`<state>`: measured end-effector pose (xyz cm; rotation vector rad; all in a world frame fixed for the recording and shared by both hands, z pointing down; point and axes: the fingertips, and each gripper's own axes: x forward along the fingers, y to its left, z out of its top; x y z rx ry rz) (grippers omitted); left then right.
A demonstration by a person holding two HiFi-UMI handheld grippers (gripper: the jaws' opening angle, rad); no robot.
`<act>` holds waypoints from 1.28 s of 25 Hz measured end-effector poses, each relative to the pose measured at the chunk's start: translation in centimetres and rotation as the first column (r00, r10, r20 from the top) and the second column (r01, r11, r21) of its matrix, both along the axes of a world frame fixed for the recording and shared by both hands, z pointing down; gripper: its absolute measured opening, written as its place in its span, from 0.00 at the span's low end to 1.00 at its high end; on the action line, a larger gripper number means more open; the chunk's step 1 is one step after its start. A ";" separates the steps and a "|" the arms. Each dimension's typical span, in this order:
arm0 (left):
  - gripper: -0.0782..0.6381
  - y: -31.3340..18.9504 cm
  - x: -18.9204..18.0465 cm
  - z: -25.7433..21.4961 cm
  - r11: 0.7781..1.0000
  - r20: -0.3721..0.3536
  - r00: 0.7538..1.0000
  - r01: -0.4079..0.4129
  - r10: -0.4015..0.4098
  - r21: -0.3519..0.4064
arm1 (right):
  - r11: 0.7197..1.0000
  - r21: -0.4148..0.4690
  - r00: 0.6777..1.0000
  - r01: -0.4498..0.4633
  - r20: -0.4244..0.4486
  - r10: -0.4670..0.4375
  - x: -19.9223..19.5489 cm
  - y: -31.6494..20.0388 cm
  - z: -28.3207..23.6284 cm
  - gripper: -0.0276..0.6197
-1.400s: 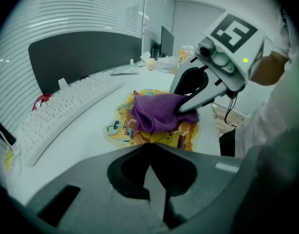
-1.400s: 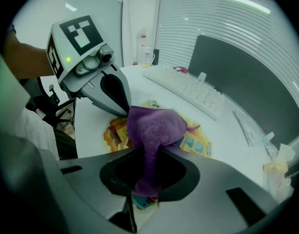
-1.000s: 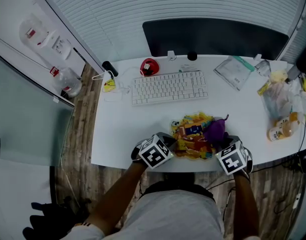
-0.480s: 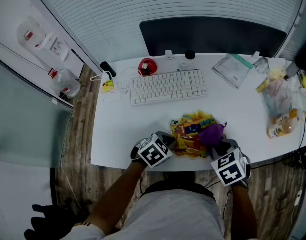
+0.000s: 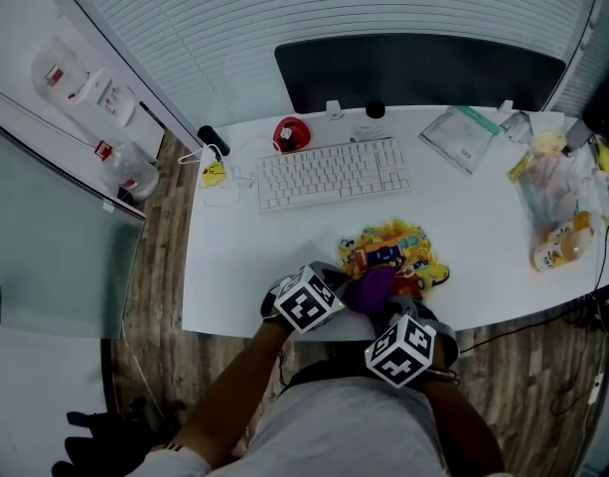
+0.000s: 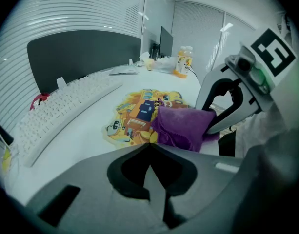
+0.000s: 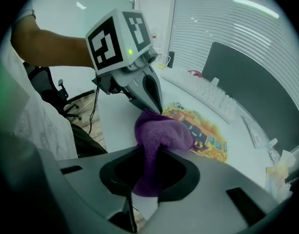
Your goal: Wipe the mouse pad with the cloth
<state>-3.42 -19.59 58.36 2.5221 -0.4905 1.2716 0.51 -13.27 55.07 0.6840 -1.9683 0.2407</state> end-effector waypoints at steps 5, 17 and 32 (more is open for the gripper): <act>0.13 0.0 0.0 0.0 1.000 -0.006 1.000 -0.001 0.001 -0.001 | 0.999 -0.003 0.999 -0.043 -0.031 0.043 2.5 -0.2 0.4 0.15; 0.13 0.0 -0.1 0.0 1.000 -0.011 1.000 -0.008 0.008 -0.006 | 0.979 0.001 0.976 -0.206 -0.072 0.206 10.1 -0.7 0.7 0.15; 0.13 0.0 0.0 -0.2 1.000 0.017 1.000 -0.023 0.022 0.010 | 0.941 0.030 0.940 -0.336 0.067 0.333 13.0 -1.8 -2.2 0.15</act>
